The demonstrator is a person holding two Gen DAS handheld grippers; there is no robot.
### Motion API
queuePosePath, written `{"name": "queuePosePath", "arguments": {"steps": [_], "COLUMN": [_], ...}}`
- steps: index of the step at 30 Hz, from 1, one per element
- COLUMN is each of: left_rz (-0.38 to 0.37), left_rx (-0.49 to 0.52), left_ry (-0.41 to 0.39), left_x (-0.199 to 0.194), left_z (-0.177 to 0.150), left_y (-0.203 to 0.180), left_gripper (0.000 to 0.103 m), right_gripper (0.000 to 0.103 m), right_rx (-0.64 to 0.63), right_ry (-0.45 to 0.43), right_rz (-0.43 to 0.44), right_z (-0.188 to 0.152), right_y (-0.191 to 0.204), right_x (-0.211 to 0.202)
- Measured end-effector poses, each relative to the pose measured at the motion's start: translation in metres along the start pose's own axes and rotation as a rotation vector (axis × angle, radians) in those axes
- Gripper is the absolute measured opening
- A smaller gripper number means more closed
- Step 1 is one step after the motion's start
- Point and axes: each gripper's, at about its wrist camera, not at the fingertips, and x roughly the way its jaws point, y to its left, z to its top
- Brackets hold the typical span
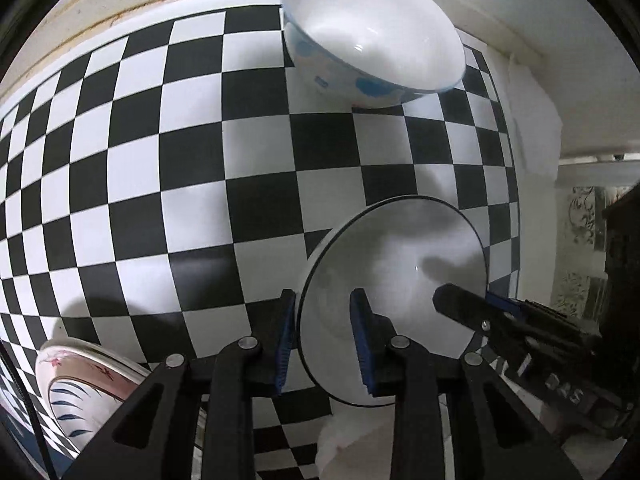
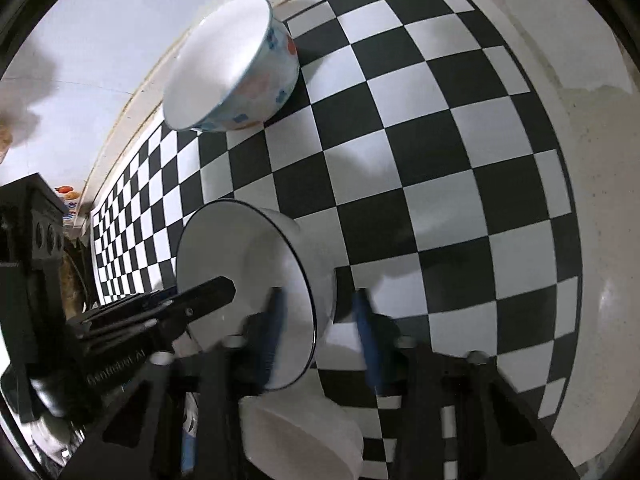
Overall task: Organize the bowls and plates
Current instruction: 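Lower the held white bowl into the black-rimmed bowl with both grippers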
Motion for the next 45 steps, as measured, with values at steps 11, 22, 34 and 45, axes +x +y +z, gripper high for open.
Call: {"name": "queuePosePath", "arguments": {"steps": [11, 22, 34, 45], "left_rz": [-0.014, -0.067, -0.028, 0.04], "left_rx": [0.032, 0.123, 0.198, 0.233], "left_ry": [-0.064, -0.109, 0.023, 0.074], "left_x": [-0.036, -0.098, -0.05, -0.022], "left_z": [-0.013, -0.066, -0.11, -0.117], "left_y": [-0.006, -0.022, -0.034, -0.036], "left_gripper": [0.024, 0.024, 0.024, 0.024], "right_gripper": [0.013, 0.013, 0.013, 0.013], "right_rx": [-0.041, -0.077, 0.0, 0.027], "right_ry": [-0.048, -0.122, -0.053, -0.012], "right_rz": [-0.047, -0.052, -0.077, -0.101], "right_z": [-0.012, -0.077, -0.143, -0.153], "right_y": [0.018, 0.038, 0.005, -0.01], "right_x": [-0.022, -0.092, -0.071, -0.049]}}
